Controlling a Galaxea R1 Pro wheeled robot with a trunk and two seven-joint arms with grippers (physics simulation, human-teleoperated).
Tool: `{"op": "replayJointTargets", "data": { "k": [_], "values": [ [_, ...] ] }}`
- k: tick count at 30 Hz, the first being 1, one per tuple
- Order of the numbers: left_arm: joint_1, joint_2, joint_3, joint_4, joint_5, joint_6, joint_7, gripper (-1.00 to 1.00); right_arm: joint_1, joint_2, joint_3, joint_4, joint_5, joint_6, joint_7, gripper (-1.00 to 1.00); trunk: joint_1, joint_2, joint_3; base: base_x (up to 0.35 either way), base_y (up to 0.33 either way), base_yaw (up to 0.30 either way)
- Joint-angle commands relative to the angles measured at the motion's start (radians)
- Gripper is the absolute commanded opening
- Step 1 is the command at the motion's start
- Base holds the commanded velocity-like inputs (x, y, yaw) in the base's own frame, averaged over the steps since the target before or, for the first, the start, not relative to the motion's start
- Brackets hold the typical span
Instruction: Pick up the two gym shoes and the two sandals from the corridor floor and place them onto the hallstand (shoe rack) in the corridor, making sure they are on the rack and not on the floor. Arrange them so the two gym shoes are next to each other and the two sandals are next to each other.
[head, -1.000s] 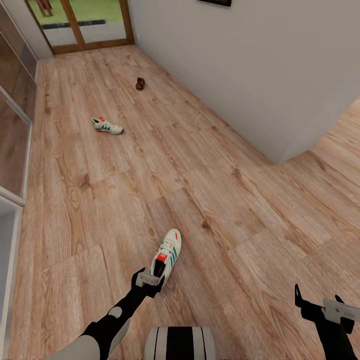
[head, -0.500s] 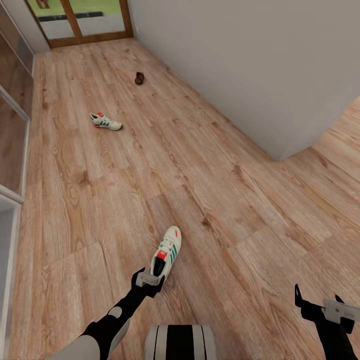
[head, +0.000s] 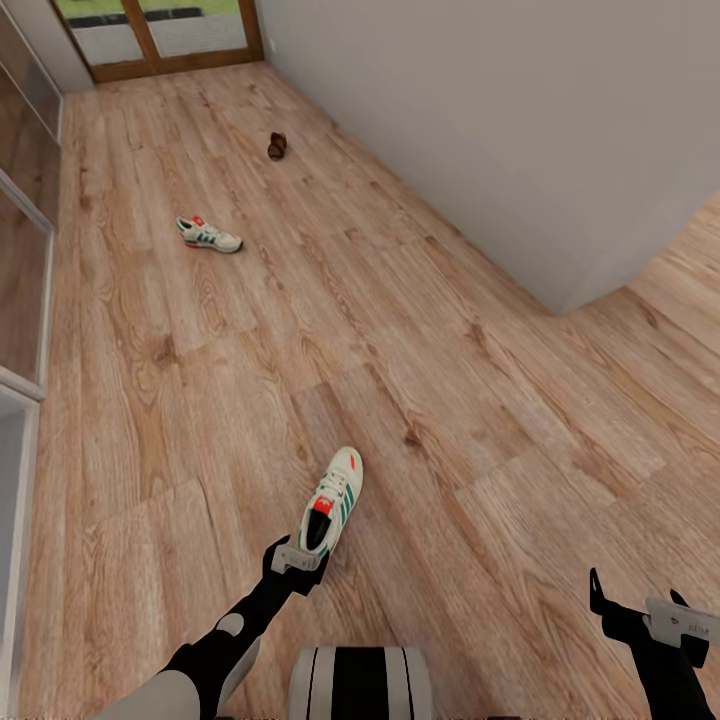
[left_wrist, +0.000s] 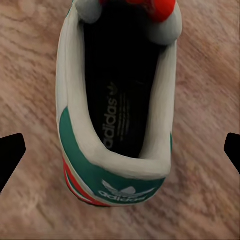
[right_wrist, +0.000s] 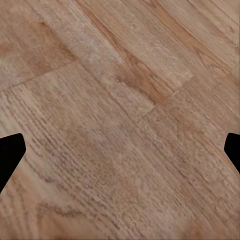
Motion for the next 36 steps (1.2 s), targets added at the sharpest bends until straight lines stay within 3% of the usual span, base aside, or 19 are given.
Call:
{"op": "replayJointTargets", "data": {
  "k": [1, 36],
  "values": [
    [-0.001, 0.0, 0.001, 0.001, -0.001, -0.003, -0.002, 1.0, 0.001, -0.001, 0.001, -0.001, -0.003, -0.003, -0.003, 1.0, 0.0, 0.0, -0.001, 0.0, 0.0, 0.0],
    [-0.001, 0.0, 0.001, 0.001, -0.002, -0.003, -0.002, 1.0, 0.001, 0.001, 0.002, 0.0, -0.002, -0.003, -0.003, 1.0, 0.0, 0.0, -0.027, 0.0, 0.0, 0.0]
  ]
}}
